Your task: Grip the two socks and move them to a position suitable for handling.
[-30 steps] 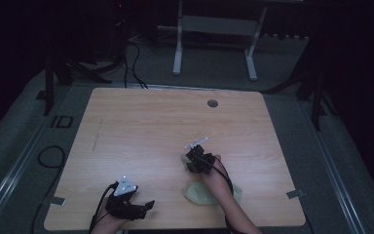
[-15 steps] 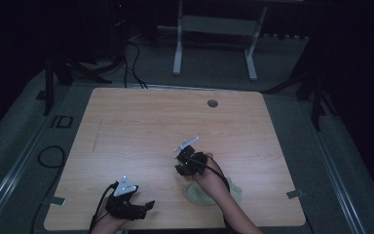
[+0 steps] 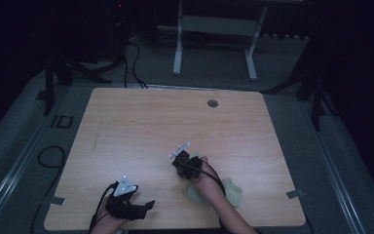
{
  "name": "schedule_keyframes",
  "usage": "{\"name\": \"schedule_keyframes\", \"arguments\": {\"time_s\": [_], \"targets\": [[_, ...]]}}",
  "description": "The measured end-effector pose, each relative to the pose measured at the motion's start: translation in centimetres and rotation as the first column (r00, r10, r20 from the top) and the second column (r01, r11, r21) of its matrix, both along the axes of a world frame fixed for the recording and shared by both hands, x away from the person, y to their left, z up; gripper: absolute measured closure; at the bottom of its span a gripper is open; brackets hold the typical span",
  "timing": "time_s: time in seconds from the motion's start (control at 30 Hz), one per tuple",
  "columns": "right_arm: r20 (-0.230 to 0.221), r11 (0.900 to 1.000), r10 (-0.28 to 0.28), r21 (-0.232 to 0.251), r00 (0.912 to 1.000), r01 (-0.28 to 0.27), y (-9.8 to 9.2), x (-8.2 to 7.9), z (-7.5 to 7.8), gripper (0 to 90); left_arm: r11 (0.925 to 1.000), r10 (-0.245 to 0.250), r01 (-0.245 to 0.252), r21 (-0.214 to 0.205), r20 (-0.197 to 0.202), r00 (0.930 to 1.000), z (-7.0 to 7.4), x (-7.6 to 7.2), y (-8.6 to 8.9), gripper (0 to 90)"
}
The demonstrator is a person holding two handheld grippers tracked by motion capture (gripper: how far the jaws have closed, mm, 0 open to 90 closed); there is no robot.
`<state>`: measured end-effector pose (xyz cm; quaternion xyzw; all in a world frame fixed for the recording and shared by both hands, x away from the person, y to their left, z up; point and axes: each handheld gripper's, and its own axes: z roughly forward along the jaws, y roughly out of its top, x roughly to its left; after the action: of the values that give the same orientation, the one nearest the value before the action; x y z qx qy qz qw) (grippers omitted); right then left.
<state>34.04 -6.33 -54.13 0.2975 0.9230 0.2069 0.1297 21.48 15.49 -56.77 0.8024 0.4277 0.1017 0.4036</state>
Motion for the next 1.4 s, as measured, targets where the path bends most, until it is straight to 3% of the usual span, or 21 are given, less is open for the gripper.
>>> {"name": "schedule_keyframes", "arguments": {"time_s": [0.07, 0.17, 0.33, 0.5, 0.73, 0.83, 0.97, 1.2, 1.27, 1.3, 1.33, 1.4], "targets": [[0.0, 1.0, -0.008, -0.002, 1.0, 0.008, 0.1, 0.0, 0.0, 87.4, 1.0, 0.0, 0.0, -0.002, 0.0, 1.0, 0.0, 0.0, -0.1, 14.8], [-0.005, 0.9992, -0.024, 0.031, 0.9997, 0.024, -0.2, 0.2, 0.6, 87.7, 1.0, -0.002, 0.002, 0.0, 0.001, 1.0, 0.0, 0.0, -0.2, 14.8], [0.009, 0.9924, -0.042, 0.116, 0.9991, 0.041, -1.6, 0.2, 3.1, 87.7, 1.0, -0.003, 0.003, -0.003, -0.008, 1.0, 0.0, 0.3, -0.4, 14.8], [0.02, 0.9696, -0.098, 0.227, 0.995, 0.091, -4.3, 0.4, 5.6, 87.6, 0.9998, -0.018, 0.018, -0.003, -0.001, 0.9998, 0.5, 0.6, -0.9, 15.4], [0.024, 0.9433, -0.183, 0.286, 0.9829, 0.168, -8.0, 1.0, 6.8, 87.5, 0.9994, -0.032, 0.032, 0.009, 0.006, 0.9995, 0.8, 1.1, -1.9, 21.7], [0.015, 0.9293, -0.228, 0.301, 0.9734, 0.214, -9.7, 1.5, 6.9, 87.5, 0.9984, -0.048, 0.048, 0.03, 0.007, 0.9988, 0.7, 1.2, -2.2, 25.7], [0.001, 0.9076, -0.296, 0.312, 0.9551, 0.281, -12.1, 2.2, 6.6, 87.3, 0.9953, -0.077, 0.077, 0.059, 0.004, 0.997, 0.5, 1.1, -2.5, 39.9], [-0.043, 0.8804, -0.386, 0.28, 0.9213, 0.382, -16.0, 3.1, 4.4, 86.3, 0.99, -0.117, 0.116, 0.08, 0.0, 0.9932, 0.5, 1.1, -2.8, 54.0], [-0.058, 0.8728, -0.41, 0.265, 0.9102, 0.41, -17.1, 3.2, 3.6, 80.4, 0.9871, -0.138, 0.138, 0.081, -0.002, 0.9904, 0.6, 1.2, -3.1, 58.6], [-0.07, 0.8703, -0.42, 0.251, 0.9046, 0.424, -17.5, 3.3, 3.4, 73.8, 0.9846, -0.149, 0.148, 0.093, -0.002, 0.9889, 0.8, 1.4, -3.3, 58.9], [-0.072, 0.8681, -0.429, 0.243, 0.9004, 0.433, -17.9, 3.3, 3.2, 73.0, 0.9809, -0.163, 0.162, 0.108, 0.003, 0.9866, 1.0, 1.6, -3.6, 62.6], [-0.044, 0.8663, -0.44, 0.243, 0.8972, 0.436, -18.5, 3.1, 3.4, 71.4, 0.976, -0.173, 0.169, 0.138, 0.021, 0.9847, 1.6, 2.2, -4.3, 66.4]]}}
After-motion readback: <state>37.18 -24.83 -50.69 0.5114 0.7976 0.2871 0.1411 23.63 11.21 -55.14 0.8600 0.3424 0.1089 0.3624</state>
